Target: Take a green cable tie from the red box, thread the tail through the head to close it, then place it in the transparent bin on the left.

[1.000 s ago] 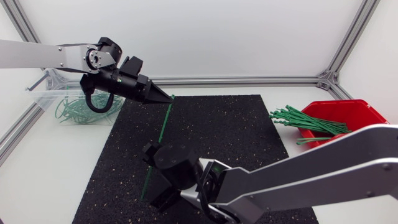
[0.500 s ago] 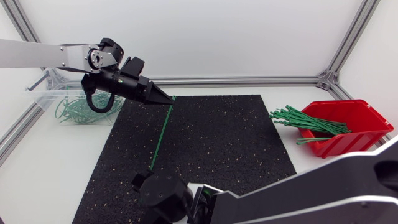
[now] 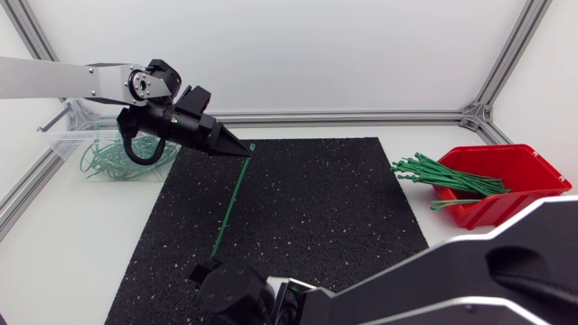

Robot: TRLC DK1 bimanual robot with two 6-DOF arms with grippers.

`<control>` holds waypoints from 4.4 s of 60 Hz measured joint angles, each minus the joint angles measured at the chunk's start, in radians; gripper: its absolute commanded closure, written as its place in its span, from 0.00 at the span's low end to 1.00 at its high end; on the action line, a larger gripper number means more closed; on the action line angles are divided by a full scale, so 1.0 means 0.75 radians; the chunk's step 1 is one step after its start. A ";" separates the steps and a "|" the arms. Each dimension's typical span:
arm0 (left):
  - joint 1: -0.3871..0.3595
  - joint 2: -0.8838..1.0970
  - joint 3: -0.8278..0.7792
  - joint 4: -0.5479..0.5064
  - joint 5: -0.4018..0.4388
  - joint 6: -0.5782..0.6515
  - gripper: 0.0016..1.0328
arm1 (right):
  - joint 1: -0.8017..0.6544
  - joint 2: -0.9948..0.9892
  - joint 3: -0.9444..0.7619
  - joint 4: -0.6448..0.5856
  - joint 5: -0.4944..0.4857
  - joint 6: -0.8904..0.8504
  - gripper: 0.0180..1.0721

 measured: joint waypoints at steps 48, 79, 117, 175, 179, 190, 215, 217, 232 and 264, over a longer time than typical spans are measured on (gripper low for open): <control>-0.007 0.027 0.035 -0.010 0.001 0.034 0.97 | 0.085 0.053 0.060 0.060 -0.005 0.005 0.78; 0.026 0.035 0.040 -0.079 0.001 0.119 0.97 | 0.085 0.074 0.106 0.059 -0.010 0.031 0.95; 0.028 0.051 0.038 -0.228 0.007 0.289 0.97 | 0.072 0.074 0.153 0.058 -0.009 0.111 0.94; 0.008 0.042 0.004 -0.229 0.011 0.308 0.97 | -0.120 -0.010 0.006 0.112 -0.006 0.141 0.42; -0.003 0.041 -0.001 -0.229 0.011 0.307 0.97 | -0.146 -0.011 0.006 0.136 -0.014 0.139 0.42; -0.017 0.041 -0.002 -0.229 0.011 0.307 0.97 | -0.184 -0.011 0.005 0.207 -0.046 0.128 0.60; 0.026 0.056 0.010 -0.259 0.134 0.323 0.97 | -0.132 -0.006 -0.032 0.327 -0.075 0.089 0.91; 0.027 0.060 0.016 -0.260 0.143 0.324 0.97 | -0.126 -0.004 -0.032 0.335 -0.075 0.089 0.91; 0.030 0.077 0.021 -0.265 0.152 0.337 0.97 | -0.092 -0.004 -0.065 0.369 -0.075 0.085 0.92; 0.030 0.078 0.042 -0.288 0.152 0.348 0.97 | 0.032 -0.003 -0.081 0.379 -0.044 0.085 0.92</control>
